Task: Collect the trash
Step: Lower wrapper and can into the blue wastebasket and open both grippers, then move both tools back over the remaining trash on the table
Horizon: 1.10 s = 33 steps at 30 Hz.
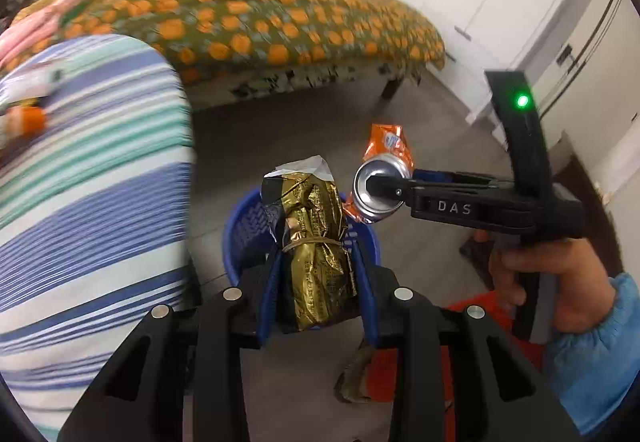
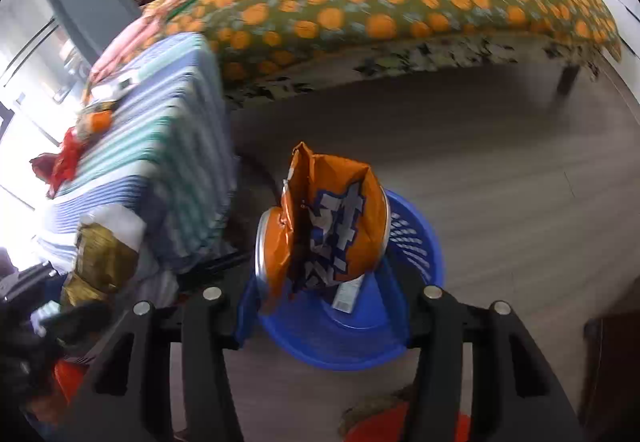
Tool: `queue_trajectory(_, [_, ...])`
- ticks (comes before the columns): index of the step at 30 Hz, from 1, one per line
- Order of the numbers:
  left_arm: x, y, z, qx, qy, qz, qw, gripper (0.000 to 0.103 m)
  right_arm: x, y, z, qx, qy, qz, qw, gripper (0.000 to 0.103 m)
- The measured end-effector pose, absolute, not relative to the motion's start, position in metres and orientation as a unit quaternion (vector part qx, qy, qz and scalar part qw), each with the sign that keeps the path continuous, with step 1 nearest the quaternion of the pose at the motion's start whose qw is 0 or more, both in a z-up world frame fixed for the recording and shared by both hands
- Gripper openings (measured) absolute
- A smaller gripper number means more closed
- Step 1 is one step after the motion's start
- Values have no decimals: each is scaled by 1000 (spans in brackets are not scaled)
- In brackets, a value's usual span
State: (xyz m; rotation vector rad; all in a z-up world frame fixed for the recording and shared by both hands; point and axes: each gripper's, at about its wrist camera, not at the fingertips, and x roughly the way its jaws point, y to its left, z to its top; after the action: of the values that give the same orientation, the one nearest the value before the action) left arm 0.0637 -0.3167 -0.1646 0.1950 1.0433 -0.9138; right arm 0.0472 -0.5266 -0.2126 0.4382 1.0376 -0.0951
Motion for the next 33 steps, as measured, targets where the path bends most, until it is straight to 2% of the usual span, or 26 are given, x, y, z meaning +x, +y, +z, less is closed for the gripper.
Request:
queue_trajectory(5, [70,-353,-201,110,497,-417,753,35,46,-548,-231,231,493,-56,837,54])
queue_trajectory(7, [77,-361,-213,113,499,-414,753,38,46,-554,-236,240,492,-58,835,59])
queue_trajectory(8, [80,-367,-218,115,497,-414,754,45,47,-557,-239,247,489,-60,834,62])
queue_trajectory(9, [84,-372,-222,116,493,-412,757,50,46,-560,-240,254,485,-61,834,70])
queue_trajectory(10, [89,-377,-226,116,492,-412,758,56,46,-563,-241,263,480,-60,834,73])
queue_trajectory(14, [95,-380,-227,106,495,-405,761,71,41,-573,-236,286,461,-69,838,74])
queue_trajectory(17, [83,-366,-206,94,481,-418,765,79,33,-577,-227,284,443,-87,846,80])
queue_trajectory(19, [70,-351,-188,96,465,-425,771,82,31,-578,-224,275,437,-101,850,88])
queue_trajectory(21, [59,-331,-173,97,449,-425,780,86,29,-573,-221,262,434,-114,854,91])
queue_trajectory(23, [52,-304,-162,97,435,-415,793,90,28,-562,-217,241,430,-121,862,92])
queue_trajectory(28, [57,-223,-158,90,434,-343,828,91,31,-521,-199,163,409,-109,891,92])
queue_trajectory(33, [77,-131,-160,78,437,-239,864,91,36,-440,-179,93,385,-56,917,92])
